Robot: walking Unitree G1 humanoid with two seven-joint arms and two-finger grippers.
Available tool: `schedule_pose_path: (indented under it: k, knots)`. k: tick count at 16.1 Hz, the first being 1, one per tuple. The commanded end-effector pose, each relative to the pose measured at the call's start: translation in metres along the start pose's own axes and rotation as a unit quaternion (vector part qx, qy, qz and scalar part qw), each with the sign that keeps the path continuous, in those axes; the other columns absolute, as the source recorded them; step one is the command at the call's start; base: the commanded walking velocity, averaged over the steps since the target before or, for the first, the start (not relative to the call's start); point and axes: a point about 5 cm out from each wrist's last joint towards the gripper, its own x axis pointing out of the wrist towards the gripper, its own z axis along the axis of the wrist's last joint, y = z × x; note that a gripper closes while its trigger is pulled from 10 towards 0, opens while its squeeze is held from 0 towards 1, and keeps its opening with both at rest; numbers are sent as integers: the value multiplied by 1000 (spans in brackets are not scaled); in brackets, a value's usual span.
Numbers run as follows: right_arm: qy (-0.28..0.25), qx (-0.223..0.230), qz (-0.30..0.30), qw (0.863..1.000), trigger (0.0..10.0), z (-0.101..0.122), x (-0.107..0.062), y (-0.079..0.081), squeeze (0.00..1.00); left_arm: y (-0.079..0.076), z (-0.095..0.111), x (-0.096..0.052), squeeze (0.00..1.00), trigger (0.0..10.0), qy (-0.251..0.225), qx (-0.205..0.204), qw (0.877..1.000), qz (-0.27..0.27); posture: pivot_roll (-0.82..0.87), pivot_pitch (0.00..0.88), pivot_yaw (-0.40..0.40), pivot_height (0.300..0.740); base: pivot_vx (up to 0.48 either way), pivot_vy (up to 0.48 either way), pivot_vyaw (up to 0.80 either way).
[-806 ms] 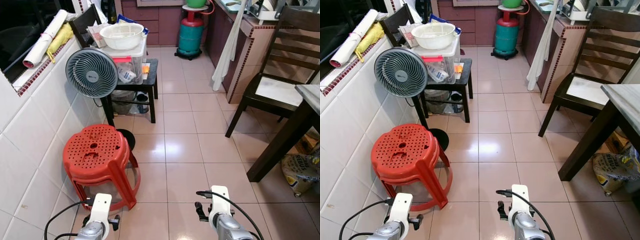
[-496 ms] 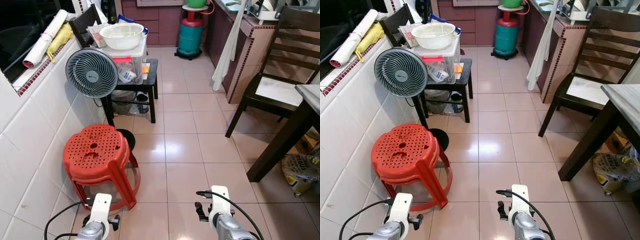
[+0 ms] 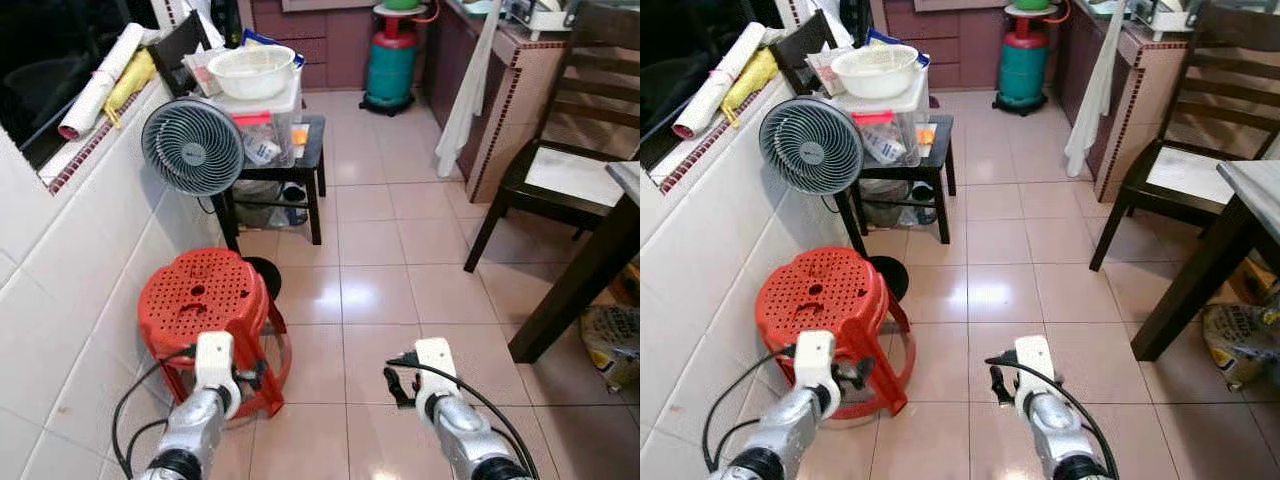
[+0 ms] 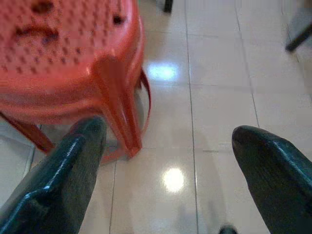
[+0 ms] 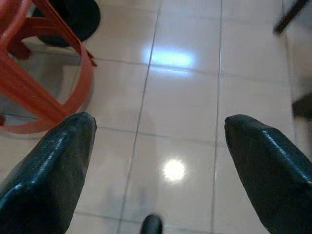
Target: Setting the table
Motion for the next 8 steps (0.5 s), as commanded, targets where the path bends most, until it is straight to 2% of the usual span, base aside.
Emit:
schedule_pose_path:
  k: [1,2,4,5,7,8]
  knots:
    - [-30,-16,6,999,10000,12,2,4,0,4,15,2,0,10000,-37,-3,999,-3,-173,0,58,740,0,0,0]
    - [-87,-31,4,996,10000,30,1,0,0,4,29,1,0,10000,-77,24,997,-5,-175,0,48,740,0,0,0]
    - [-161,-30,-2,987,10000,53,-8,-9,0,2,41,-3,0,10000,-121,28,992,-29,-171,0,39,740,0,0,0]
    - [-200,-31,-5,979,10000,62,-21,-17,0,4,46,-13,0,10000,-156,35,986,-36,-168,0,36,740,0,0,0]
    - [-224,-28,-16,974,10000,66,-37,-24,0,3,45,-28,0,10000,-176,26,983,-55,-167,0,34,740,0,0,0]
    - [-237,-29,-20,971,10000,67,-47,-27,0,2,43,-39,0,10000,-190,38,979,-60,-165,0,36,740,0,0,0]
